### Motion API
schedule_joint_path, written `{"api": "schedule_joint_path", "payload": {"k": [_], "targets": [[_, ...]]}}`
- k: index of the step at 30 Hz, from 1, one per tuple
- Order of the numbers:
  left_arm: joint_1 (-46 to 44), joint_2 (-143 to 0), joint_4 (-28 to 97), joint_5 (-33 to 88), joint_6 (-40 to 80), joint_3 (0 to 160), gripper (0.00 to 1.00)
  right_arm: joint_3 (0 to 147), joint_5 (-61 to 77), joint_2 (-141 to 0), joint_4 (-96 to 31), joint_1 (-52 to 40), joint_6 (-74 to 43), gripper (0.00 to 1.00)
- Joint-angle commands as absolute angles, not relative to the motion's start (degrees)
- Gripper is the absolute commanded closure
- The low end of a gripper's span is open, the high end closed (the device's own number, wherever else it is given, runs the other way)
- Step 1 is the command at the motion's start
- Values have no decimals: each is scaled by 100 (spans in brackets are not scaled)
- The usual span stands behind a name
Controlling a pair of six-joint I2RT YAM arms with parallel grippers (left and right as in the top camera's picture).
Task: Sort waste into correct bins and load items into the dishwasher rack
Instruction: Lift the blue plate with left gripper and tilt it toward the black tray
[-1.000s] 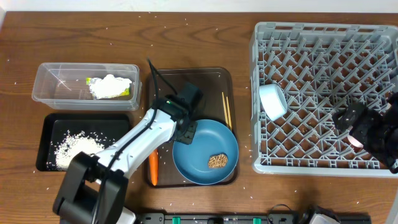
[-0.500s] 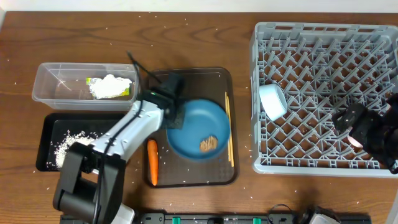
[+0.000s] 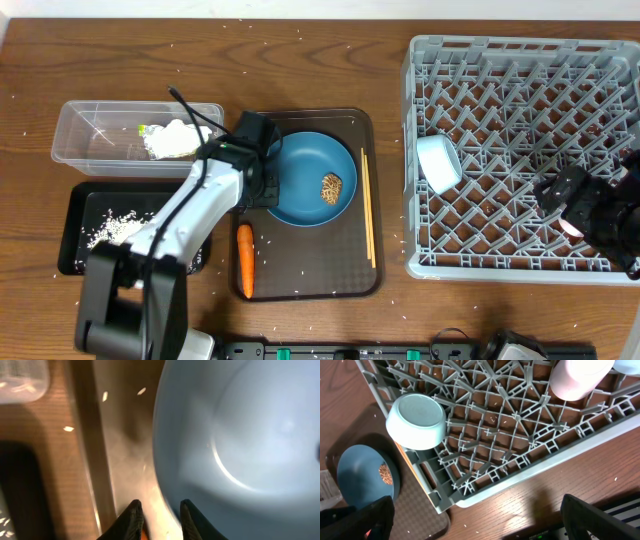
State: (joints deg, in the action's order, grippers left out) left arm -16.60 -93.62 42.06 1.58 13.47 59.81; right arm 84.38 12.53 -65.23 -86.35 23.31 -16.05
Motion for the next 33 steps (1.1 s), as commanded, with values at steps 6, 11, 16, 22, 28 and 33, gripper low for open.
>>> {"api": "schedule_joint_path", "payload": {"k": [6, 11, 16, 22, 28, 33], "targets": [[-1706, -8683, 4488, 386, 996, 6206, 52, 8497, 1221, -6517, -8652, 2403, -1562, 1], [-1737, -8816, 4348, 593, 1175, 6169, 51, 8497, 1221, -6517, -8663, 2403, -1559, 1], [-1861, -8838, 4453, -78, 1365, 6152, 50, 8497, 1221, -6517, -8670, 2403, -1559, 1], [-1702, -9056, 3903, -233, 1426, 5986, 50, 8497, 1221, -6517, -8672, 2403, -1559, 1], [-1710, -9717, 3623, -196, 1426, 5972, 55, 8497, 1221, -6517, -8726, 2403, -1559, 1], [-1710, -9961, 3358, -200, 1422, 5970, 62, 8497, 1221, -6517, -8750, 2403, -1557, 1]]}}
